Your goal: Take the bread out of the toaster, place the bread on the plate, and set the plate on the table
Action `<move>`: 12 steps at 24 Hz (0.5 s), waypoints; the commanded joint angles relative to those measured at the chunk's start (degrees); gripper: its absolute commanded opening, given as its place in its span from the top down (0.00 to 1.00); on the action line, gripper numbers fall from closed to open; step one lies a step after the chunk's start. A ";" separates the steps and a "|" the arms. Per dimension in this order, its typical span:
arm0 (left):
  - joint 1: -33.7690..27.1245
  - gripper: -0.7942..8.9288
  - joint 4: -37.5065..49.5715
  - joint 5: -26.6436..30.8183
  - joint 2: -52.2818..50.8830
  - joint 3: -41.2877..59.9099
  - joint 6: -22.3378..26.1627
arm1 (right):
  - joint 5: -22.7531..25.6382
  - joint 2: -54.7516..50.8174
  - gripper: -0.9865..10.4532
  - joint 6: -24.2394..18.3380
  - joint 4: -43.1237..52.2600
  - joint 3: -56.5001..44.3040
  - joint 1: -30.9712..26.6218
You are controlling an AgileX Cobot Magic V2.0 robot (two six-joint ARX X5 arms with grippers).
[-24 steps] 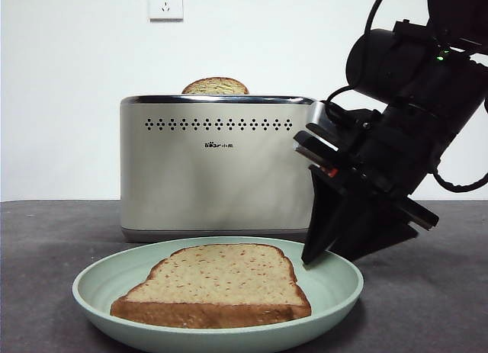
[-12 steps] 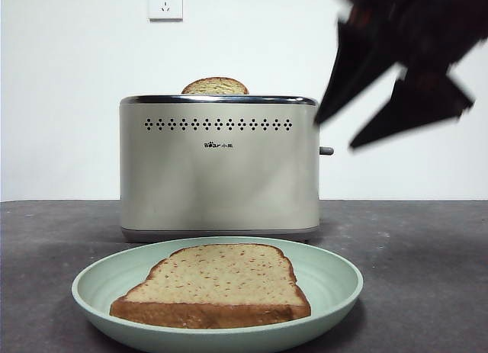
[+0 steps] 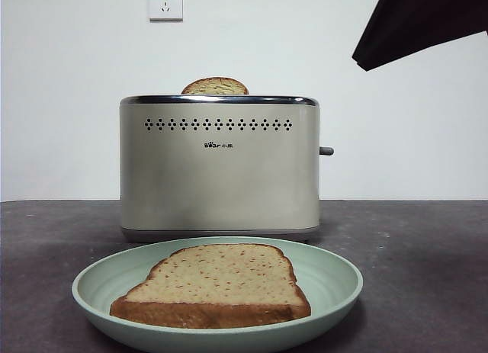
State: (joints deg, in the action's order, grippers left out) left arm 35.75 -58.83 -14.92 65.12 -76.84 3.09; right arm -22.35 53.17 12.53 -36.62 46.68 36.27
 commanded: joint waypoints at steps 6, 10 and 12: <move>0.22 0.91 0.61 0.11 0.42 -1.53 -0.13 | 0.17 0.28 0.91 -0.98 0.59 0.68 0.33; 0.22 0.91 0.70 0.11 0.42 -1.53 -0.13 | 0.17 0.28 0.91 -0.98 0.59 0.68 0.31; 0.22 0.91 0.94 0.11 0.42 -1.53 -0.13 | 0.15 0.28 0.91 -0.98 0.59 0.68 0.31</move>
State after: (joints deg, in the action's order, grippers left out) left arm 35.75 -58.48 -14.92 65.12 -76.84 3.09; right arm -22.28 53.17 12.23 -36.62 46.68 36.27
